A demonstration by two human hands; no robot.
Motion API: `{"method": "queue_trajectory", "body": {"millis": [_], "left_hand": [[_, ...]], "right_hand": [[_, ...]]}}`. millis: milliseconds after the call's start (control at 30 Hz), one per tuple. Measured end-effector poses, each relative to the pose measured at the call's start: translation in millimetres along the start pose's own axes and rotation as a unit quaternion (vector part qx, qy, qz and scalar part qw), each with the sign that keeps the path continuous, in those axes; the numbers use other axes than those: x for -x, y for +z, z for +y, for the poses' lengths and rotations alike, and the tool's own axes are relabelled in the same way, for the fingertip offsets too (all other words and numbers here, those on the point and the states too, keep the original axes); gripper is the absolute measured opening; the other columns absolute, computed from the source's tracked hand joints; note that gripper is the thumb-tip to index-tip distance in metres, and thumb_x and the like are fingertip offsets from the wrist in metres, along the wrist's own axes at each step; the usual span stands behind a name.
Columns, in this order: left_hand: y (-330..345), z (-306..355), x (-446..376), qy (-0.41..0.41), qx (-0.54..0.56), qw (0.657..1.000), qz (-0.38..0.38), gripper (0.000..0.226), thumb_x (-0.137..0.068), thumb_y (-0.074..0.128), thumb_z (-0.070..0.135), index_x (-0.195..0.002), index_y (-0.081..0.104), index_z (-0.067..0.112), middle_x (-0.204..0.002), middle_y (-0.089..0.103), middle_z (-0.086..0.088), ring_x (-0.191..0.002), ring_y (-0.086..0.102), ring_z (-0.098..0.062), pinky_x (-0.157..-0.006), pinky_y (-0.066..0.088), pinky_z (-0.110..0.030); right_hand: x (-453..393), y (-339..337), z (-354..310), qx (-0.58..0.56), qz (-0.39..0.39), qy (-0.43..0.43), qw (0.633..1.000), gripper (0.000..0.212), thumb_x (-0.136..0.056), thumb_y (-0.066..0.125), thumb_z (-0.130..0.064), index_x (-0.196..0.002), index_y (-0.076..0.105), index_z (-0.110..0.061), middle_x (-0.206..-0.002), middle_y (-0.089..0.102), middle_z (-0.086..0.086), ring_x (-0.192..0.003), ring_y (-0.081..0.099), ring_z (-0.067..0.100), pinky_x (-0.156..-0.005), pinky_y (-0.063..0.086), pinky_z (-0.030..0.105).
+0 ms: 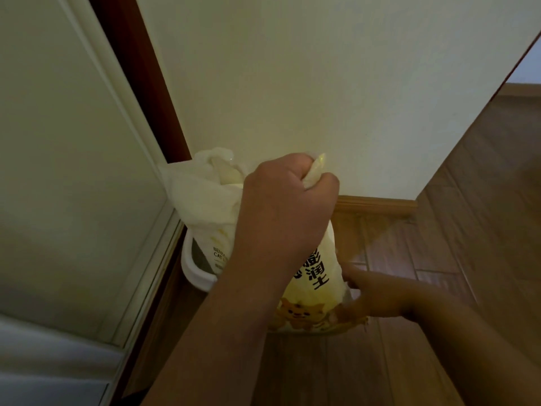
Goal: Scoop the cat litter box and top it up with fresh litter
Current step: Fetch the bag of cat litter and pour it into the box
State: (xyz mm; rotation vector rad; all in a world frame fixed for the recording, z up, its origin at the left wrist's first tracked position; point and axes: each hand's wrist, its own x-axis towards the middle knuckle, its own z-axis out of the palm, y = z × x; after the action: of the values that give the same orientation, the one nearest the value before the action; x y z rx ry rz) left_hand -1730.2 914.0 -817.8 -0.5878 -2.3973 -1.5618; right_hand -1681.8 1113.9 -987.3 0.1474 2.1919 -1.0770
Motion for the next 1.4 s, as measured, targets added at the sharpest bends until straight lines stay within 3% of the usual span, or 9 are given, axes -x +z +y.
{"method": "queue_trajectory", "body": {"millis": [133, 267, 433, 633, 767, 900, 1067, 1200, 1400], "left_hand": [[-9, 1, -3, 0.0, 0.011, 1.0, 0.009, 0.048, -0.084, 0.062, 0.012, -0.051, 0.029, 0.019, -0.045, 0.027, 0.006, -0.041, 0.028, -0.011, -0.039, 0.022, -0.02], [-19, 1, -6, -0.001, 0.022, 0.999, 0.035, 0.051, -0.083, 0.063, 0.012, -0.049, 0.025, 0.021, -0.042, 0.026, 0.007, -0.039, 0.025, -0.01, -0.041, 0.022, -0.021], [-32, -3, -10, -0.009, 0.022, 0.997, 0.07, 0.049, -0.084, 0.063, 0.015, -0.05, 0.028, 0.021, -0.042, 0.027, 0.009, -0.04, 0.026, -0.009, -0.041, 0.024, -0.02], [-42, -6, -13, -0.011, 0.023, 0.993, 0.114, 0.045, -0.082, 0.063, 0.015, -0.052, 0.031, 0.018, -0.043, 0.024, 0.008, -0.043, 0.023, -0.01, -0.042, 0.024, -0.027], [-40, -5, -11, -0.01, 0.009, 0.992, 0.126, 0.043, -0.084, 0.063, 0.018, -0.053, 0.034, 0.017, -0.044, 0.027, 0.007, -0.043, 0.025, -0.01, -0.041, 0.024, -0.026], [-39, -8, -14, -0.022, -0.006, 0.99, 0.139, 0.041, -0.083, 0.062, 0.018, -0.057, 0.032, 0.008, -0.046, 0.027, 0.004, -0.044, 0.023, -0.01, -0.042, 0.023, -0.031], [-44, -17, -19, -0.052, -0.007, 0.985, 0.164, 0.032, -0.079, 0.061, 0.023, -0.067, 0.042, 0.001, -0.052, 0.03, 0.0, -0.049, 0.03, -0.021, -0.043, 0.029, -0.038], [-49, -22, -24, -0.065, -0.018, 0.98, 0.187, 0.032, -0.079, 0.061, 0.025, -0.068, 0.046, -0.001, -0.058, 0.035, -0.008, -0.05, 0.033, -0.021, -0.042, 0.029, -0.035], [-51, -23, -29, -0.068, -0.025, 0.98, 0.183, 0.032, -0.079, 0.061, 0.025, -0.065, 0.041, 0.003, -0.057, 0.033, -0.006, -0.051, 0.033, -0.02, -0.046, 0.03, -0.031]], "right_hand": [[-13, 16, -6, -0.02, -0.071, 0.019, 0.997, 0.1, -0.076, 0.086, -0.026, -0.151, 0.02, -0.041, -0.129, 0.052, -0.016, -0.112, 0.056, 0.007, -0.074, 0.054, 0.014], [-26, 35, -1, -0.07, -0.106, 0.018, 0.992, 0.101, -0.072, 0.089, -0.028, -0.151, 0.026, -0.036, -0.13, 0.061, -0.009, -0.119, 0.06, 0.012, -0.095, 0.056, 0.031], [-28, 40, -1, -0.118, -0.082, -0.015, 0.989, 0.097, -0.072, 0.088, -0.043, -0.149, 0.029, -0.04, -0.134, 0.062, -0.008, -0.122, 0.062, 0.013, -0.096, 0.056, 0.037], [-11, 33, -12, -0.135, -0.012, -0.043, 0.99, 0.056, -0.082, 0.08, -0.032, -0.129, 0.051, -0.041, -0.118, 0.07, -0.017, -0.106, 0.067, -0.001, -0.082, 0.058, 0.02], [-5, 31, -4, -0.18, -0.015, 0.009, 0.984, 0.078, -0.074, 0.086, -0.042, -0.137, 0.039, -0.044, -0.124, 0.066, -0.004, -0.106, 0.07, 0.018, -0.08, 0.061, 0.034], [-6, 38, -7, -0.081, -0.045, 0.038, 0.995, 0.1, -0.067, 0.089, -0.039, -0.14, 0.022, -0.047, -0.117, 0.067, 0.004, -0.087, 0.073, 0.019, -0.07, 0.058, 0.034], [-5, 31, -5, -0.034, 0.015, -0.02, 0.999, 0.081, -0.076, 0.082, -0.046, -0.14, 0.032, -0.04, -0.119, 0.062, -0.007, -0.091, 0.068, 0.011, -0.066, 0.059, 0.023], [-5, 30, -4, -0.01, 0.045, -0.07, 0.996, 0.078, -0.078, 0.079, -0.052, -0.142, 0.037, -0.037, -0.128, 0.059, -0.013, -0.115, 0.062, 0.007, -0.09, 0.059, 0.03], [7, 16, -18, 0.026, 0.129, -0.101, 0.986, 0.04, -0.092, 0.064, -0.048, -0.13, 0.054, -0.039, -0.119, 0.065, -0.014, -0.107, 0.063, 0.003, -0.092, 0.056, 0.029]]}}
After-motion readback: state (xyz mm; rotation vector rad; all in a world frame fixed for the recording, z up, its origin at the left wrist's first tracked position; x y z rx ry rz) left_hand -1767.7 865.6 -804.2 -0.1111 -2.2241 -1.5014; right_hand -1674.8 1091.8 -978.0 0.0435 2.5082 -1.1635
